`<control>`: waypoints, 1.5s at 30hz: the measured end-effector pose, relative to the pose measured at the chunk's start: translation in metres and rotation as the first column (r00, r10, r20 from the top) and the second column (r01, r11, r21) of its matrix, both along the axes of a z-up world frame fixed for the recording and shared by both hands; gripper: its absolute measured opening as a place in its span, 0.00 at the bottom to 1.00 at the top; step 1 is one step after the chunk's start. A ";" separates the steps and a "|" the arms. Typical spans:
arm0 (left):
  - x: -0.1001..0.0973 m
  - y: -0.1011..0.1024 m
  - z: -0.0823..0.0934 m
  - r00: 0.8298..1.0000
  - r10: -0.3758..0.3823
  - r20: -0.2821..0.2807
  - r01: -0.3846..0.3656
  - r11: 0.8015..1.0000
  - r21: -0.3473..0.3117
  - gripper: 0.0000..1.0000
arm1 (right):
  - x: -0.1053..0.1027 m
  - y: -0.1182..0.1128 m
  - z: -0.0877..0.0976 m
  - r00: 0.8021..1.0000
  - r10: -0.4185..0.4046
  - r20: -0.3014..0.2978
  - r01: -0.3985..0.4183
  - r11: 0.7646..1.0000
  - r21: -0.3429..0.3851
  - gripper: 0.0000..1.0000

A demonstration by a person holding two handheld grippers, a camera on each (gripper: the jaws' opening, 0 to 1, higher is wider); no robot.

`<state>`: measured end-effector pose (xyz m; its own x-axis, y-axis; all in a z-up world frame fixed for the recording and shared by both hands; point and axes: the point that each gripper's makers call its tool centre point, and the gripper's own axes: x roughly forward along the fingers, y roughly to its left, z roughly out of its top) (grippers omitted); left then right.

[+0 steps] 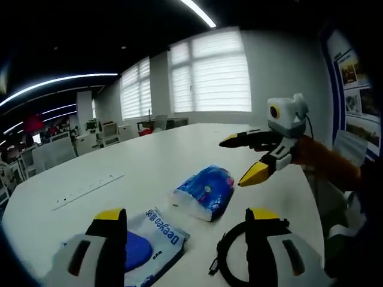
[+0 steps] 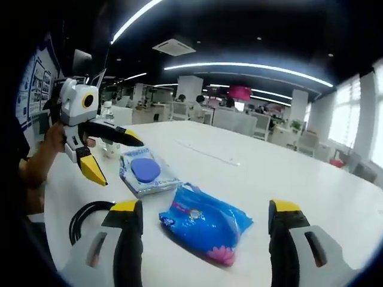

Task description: Arrange the tabletop items into an orderly group along one side of the table until the central work area is clear of visible clutter.

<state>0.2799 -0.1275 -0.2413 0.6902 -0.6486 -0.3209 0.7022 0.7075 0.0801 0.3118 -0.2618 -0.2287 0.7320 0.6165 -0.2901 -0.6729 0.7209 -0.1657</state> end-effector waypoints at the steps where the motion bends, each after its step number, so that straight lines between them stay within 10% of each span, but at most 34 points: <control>1: -0.001 0.002 0.000 1.000 0.003 -0.004 -0.003 1.000 -0.001 0.84 | 0.000 0.000 0.002 1.000 -0.003 0.002 0.003 1.000 0.008 0.86; 45: -0.002 0.078 0.010 0.997 0.081 -0.002 -0.081 0.996 -0.026 0.94 | -0.023 0.049 0.009 0.995 0.100 -0.021 -0.100 0.995 0.015 0.82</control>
